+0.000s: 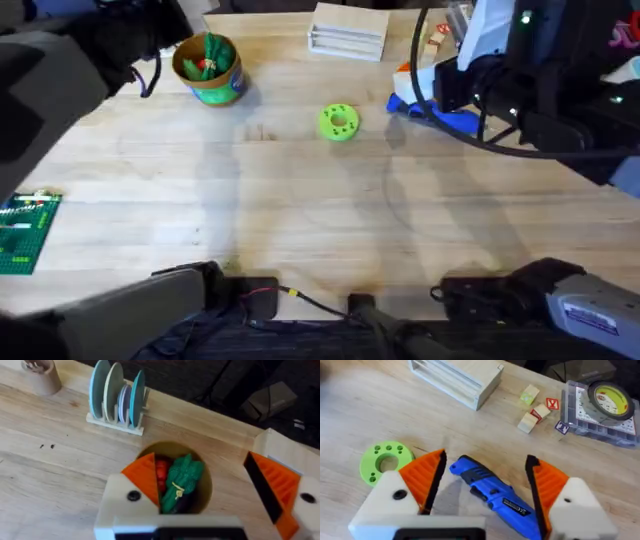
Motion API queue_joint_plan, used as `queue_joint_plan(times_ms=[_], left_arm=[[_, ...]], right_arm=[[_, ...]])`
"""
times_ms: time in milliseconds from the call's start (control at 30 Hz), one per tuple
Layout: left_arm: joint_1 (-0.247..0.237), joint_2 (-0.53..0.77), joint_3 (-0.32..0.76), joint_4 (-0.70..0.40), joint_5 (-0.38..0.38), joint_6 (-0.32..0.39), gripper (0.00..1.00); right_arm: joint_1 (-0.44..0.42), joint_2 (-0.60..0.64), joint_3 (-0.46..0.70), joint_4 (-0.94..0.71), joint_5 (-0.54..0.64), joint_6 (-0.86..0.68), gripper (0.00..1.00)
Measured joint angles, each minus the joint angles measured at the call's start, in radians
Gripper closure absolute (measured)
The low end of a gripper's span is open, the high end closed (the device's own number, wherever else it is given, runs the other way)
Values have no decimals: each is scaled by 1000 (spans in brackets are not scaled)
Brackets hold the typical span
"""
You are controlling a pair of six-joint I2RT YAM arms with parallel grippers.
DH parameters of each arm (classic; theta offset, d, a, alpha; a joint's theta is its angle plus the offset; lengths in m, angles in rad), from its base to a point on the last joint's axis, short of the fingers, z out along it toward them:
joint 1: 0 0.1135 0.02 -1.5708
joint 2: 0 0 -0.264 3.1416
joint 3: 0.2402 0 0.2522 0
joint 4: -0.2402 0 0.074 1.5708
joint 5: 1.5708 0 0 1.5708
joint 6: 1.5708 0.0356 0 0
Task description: Pick up the gripper from the table and insert it into the empty holder that is missing its gripper. Then pick up a screw, insert it into the mounting hole, and use the screwdriver to tighten it. Finally, clean up the table by picking up the vegetable and placing it into the bucket.
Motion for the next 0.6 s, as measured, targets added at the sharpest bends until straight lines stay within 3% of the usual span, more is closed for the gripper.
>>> queue_joint_plan(times_ms=[100, 267, 433, 500, 600], left_arm=[[0, -77, 0, -42, 14, 15, 9], [0, -226, 0, -206, 68, 100, 9], [0, -383, 0, -420, 91, 206, 22], [0, -447, 0, -503, 106, 254, 181], [0, -534, 0, -603, 141, 316, 650]], right_arm=[[0, 0, 0, -1, 0, 0, 10], [0, -14, 0, -23, 0, 4, 10], [8, -62, 83, -243, 0, 21, 10], [9, -67, 156, -360, 0, 30, 10], [10, -67, 264, -495, 0, 57, 10]])
